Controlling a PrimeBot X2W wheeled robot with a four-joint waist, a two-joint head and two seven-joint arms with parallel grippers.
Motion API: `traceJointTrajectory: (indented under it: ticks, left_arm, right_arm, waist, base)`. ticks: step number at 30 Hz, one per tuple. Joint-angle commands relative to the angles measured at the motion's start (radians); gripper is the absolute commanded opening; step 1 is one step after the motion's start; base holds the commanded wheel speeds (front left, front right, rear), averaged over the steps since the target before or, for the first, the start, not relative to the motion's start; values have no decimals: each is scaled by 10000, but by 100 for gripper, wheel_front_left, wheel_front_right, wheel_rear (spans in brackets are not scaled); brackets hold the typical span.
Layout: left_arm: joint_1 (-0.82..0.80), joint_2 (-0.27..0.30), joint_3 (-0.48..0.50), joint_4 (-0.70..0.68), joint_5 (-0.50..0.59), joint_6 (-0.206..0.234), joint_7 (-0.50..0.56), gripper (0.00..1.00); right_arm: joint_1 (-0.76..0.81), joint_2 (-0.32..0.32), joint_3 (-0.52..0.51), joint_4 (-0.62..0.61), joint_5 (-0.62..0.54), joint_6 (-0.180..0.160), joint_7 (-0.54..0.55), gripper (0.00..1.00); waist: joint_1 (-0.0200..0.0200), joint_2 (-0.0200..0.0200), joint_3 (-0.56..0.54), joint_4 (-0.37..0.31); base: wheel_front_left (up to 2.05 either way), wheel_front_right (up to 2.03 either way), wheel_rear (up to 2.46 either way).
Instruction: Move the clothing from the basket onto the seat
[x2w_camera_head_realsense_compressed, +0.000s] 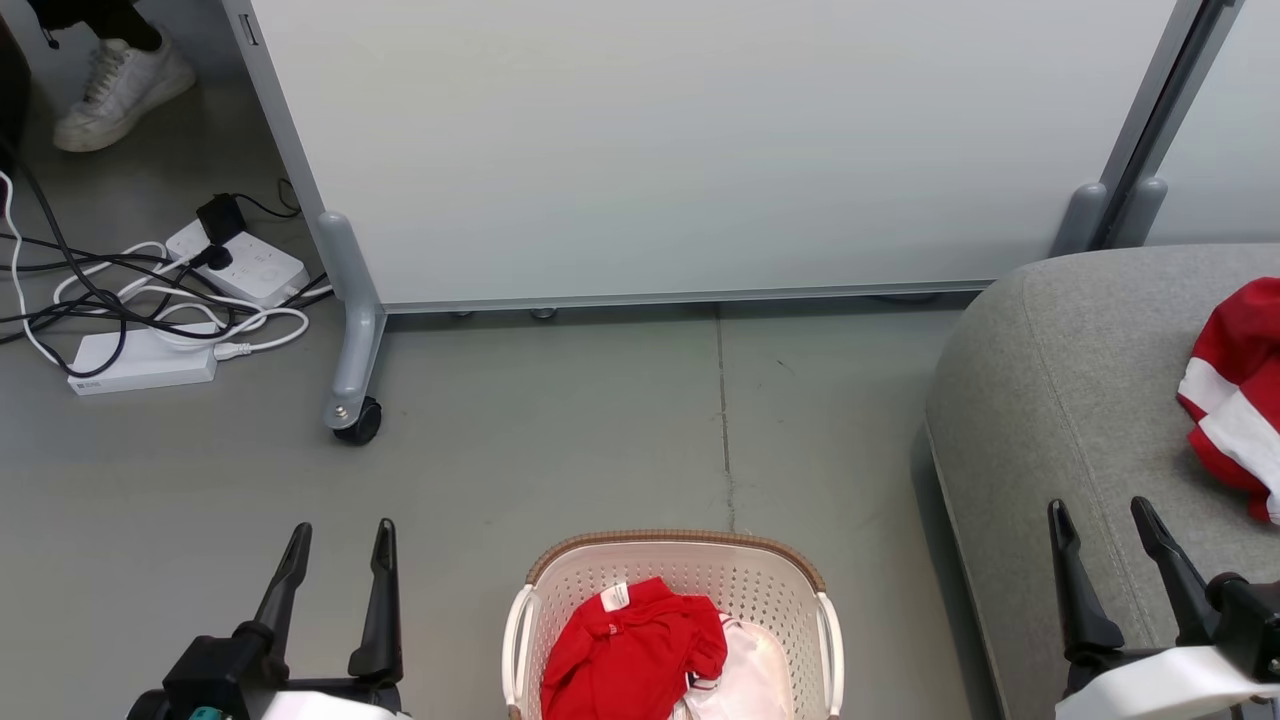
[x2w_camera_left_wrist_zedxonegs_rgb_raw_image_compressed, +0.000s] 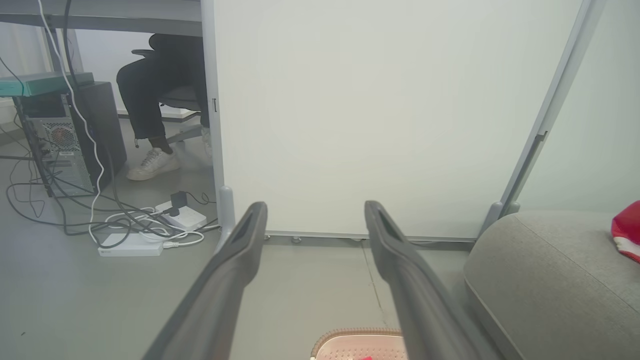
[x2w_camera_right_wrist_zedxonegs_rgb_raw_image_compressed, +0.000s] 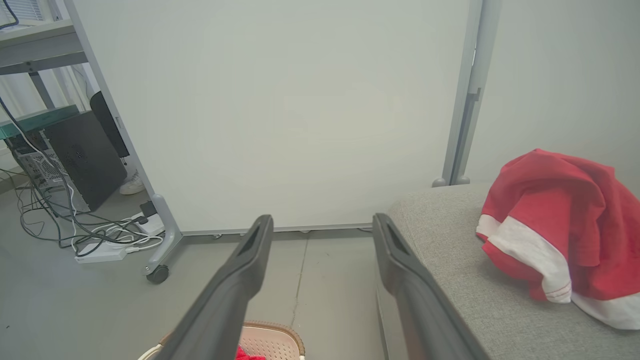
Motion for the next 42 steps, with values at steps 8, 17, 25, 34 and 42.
traceJointTrajectory:
  ticks: [8, 17, 25, 34, 42]
  left_arm:
    - [88, 118, 66, 127, -65, -46, -47, 100]
    - [-9, 104, -4, 187, -82, -7, -47, 100]
    - [-153, 58, -75, 207, -92, 36, -34, 100]
    - [-1151, -49, -196, 100, 177, -128, -40, 100]
    - [-3215, -402, -434, -68, 556, -398, -32, 100]
  right_arm:
    - [169, -46, -14, -165, 98, 2, 103, 100]
    - [95, -46, 48, -172, 87, 2, 149, 100]
    - [33, -45, 68, -205, 90, 2, 169, 100]
    - [-145, -47, 99, -474, 132, 2, 211, 100]
    - [-806, -45, 96, -1081, 3, 2, 196, 100]
  waist:
    - [0, -1, -78, -21]
    - [0, -1, -82, -40]
    - [0, -1, -27, -69]
    - [0, -1, 354, -99]
    - [0, -1, 1994, -254]
  base:
    - [0, 0, 0]
    - [0, 0, 0]
    - [0, 0, 0]
    - [0, 0, 0]
    - [0, 0, 0]
